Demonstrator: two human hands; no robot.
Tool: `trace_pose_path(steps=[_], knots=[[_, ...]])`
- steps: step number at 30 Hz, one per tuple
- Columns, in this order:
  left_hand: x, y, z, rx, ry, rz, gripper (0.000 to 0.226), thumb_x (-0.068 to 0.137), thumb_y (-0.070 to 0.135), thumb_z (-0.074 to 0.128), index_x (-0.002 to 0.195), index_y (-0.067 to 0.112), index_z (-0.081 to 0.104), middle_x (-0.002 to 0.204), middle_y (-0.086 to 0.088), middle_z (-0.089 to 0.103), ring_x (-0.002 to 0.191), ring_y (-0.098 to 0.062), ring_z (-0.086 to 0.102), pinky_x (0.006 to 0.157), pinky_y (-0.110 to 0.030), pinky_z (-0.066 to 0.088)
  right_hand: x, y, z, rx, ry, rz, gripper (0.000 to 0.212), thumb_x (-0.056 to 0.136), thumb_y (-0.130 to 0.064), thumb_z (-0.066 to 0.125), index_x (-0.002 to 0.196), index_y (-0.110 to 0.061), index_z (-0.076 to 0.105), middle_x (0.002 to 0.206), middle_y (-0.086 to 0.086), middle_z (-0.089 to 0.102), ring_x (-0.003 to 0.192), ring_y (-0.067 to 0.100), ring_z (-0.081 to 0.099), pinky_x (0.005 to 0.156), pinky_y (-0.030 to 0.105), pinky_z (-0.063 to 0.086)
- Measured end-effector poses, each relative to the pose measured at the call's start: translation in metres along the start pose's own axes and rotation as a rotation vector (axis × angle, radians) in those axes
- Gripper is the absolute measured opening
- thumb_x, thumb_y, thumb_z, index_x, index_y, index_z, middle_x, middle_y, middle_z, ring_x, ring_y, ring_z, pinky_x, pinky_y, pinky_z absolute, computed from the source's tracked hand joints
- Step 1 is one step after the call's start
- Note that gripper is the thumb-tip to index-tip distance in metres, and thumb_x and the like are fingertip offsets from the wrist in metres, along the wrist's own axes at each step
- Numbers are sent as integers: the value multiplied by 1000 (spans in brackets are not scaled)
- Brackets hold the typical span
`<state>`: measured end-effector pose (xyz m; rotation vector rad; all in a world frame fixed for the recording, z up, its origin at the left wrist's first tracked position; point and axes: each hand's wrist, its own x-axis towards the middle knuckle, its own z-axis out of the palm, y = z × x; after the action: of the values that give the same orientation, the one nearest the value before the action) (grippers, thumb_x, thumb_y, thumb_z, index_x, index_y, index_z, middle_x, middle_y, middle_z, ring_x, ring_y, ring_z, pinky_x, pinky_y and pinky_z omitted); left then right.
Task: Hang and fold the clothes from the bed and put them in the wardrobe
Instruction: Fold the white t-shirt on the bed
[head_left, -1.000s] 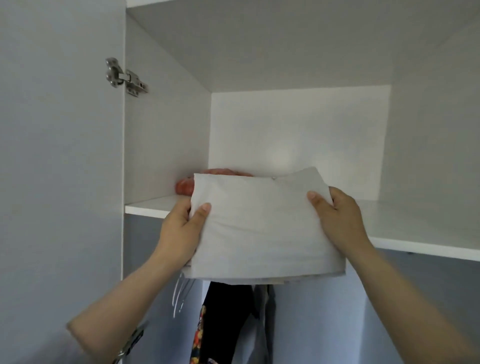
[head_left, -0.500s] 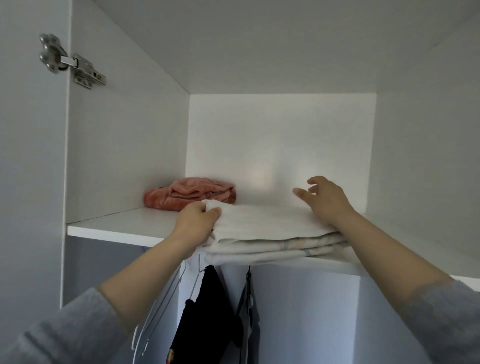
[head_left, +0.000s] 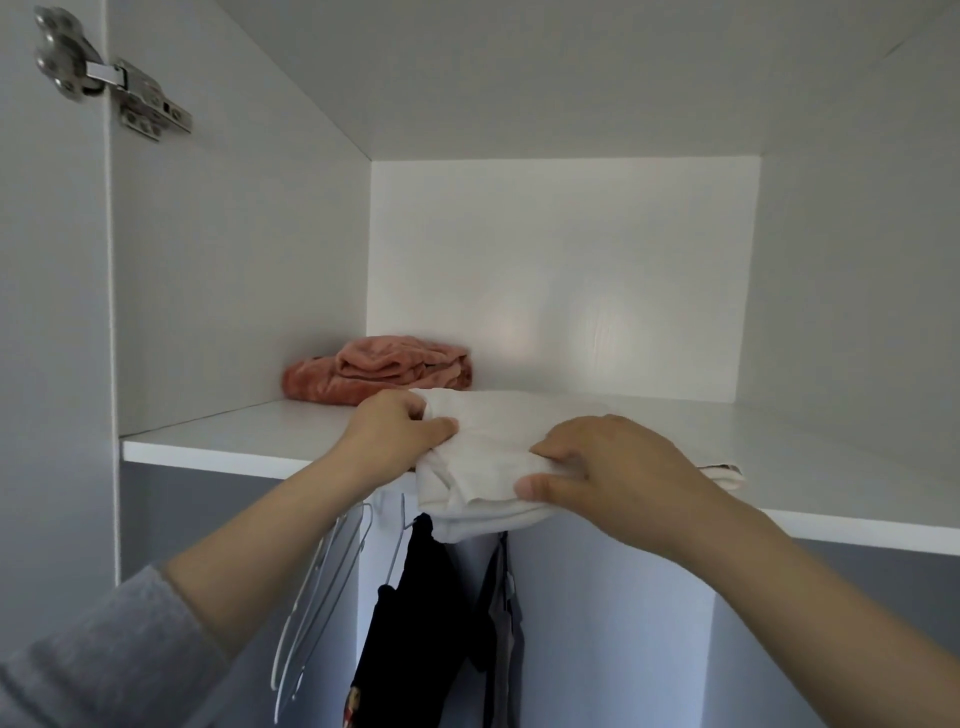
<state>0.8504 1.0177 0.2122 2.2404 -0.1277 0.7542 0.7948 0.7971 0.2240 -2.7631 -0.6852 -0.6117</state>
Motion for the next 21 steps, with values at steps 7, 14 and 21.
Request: trace_pose_path(steps=[7, 14, 21], knots=[[-8, 0, 0, -291, -187, 67, 44, 81, 23, 76, 47, 13, 50, 48, 4, 55, 45, -6, 52, 49, -14, 42, 31, 53, -4, 231, -70, -48, 15, 86, -23, 68, 78, -14, 75, 80, 13, 71, 63, 18, 54, 63, 34, 41], [-4, 5, 8, -71, 21, 353, 26, 69, 40, 83, 75, 24, 64, 75, 13, 59, 66, -1, 49, 62, -16, 38, 44, 106, -14, 133, 82, 93, 27, 95, -9, 57, 115, -19, 71, 121, -1, 67, 114, 15, 60, 97, 24, 42], [23, 4, 20, 164, -260, 470, 54, 77, 31, 79, 127, 25, 60, 135, 8, 50, 130, -6, 40, 104, -6, 23, 26, 63, 2, 247, -144, -8, 44, 85, -56, 62, 125, -36, 61, 109, -22, 55, 106, 5, 54, 86, 21, 42]])
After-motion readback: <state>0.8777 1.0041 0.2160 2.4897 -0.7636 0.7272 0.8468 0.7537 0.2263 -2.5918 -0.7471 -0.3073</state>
